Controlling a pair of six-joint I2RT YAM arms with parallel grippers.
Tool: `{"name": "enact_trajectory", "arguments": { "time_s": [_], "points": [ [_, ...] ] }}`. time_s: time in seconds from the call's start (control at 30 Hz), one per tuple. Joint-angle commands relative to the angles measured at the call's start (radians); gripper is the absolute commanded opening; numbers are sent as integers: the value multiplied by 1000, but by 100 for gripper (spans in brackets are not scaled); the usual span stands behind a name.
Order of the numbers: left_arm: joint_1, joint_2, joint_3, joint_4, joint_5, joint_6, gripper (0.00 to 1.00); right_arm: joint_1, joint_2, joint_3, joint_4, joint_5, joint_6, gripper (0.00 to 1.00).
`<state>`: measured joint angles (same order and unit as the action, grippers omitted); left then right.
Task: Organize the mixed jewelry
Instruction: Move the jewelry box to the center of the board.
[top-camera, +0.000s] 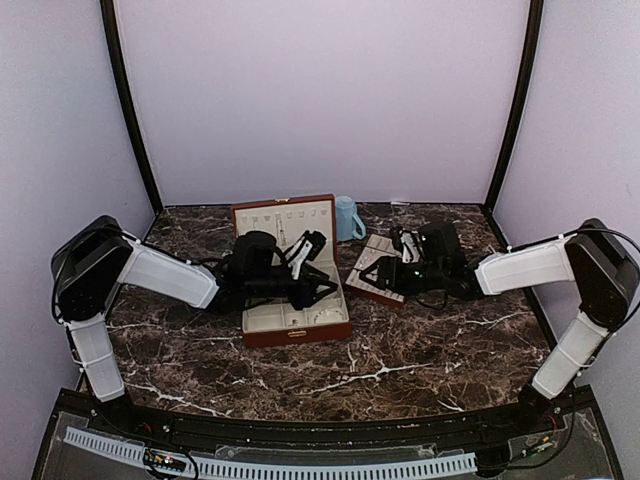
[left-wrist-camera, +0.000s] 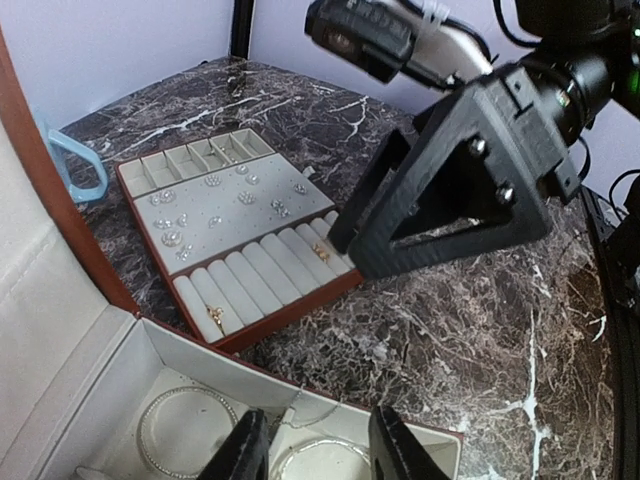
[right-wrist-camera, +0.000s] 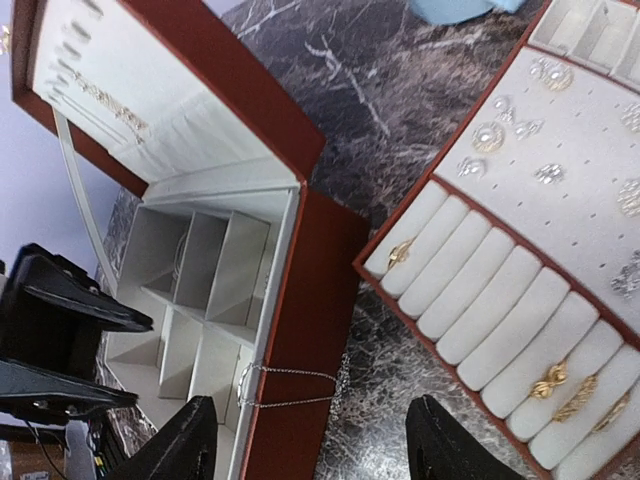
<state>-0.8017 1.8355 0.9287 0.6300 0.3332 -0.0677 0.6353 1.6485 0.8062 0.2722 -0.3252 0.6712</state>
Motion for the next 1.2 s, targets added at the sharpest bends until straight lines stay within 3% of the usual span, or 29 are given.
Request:
{"name": "enact_trajectory", "arguments": {
  "time_s": [0.0, 0.33, 0.6, 0.77, 0.93, 1.17],
  "points": [
    [-3, 49, 76, -70, 31, 111, 37, -22, -66, -35, 86, -34, 4, 65],
    [-4, 106, 145, -190, 31, 238, 30, -34, -2, -56, 151, -112, -60, 66],
    [-5, 107, 136, -193, 76, 197, 39, -25, 153, 19, 265, -230, -60, 66],
    [-3, 22, 99, -247, 42, 173, 45, 3, 229, 79, 272, -259, -71, 67],
    [11, -101, 36, -289, -26, 89, 45, 45, 273, 110, 254, -273, -66, 67],
    [119, -239, -31, -305, -38, -37, 46, 127, 248, 105, 208, -284, -65, 67]
  ]
}}
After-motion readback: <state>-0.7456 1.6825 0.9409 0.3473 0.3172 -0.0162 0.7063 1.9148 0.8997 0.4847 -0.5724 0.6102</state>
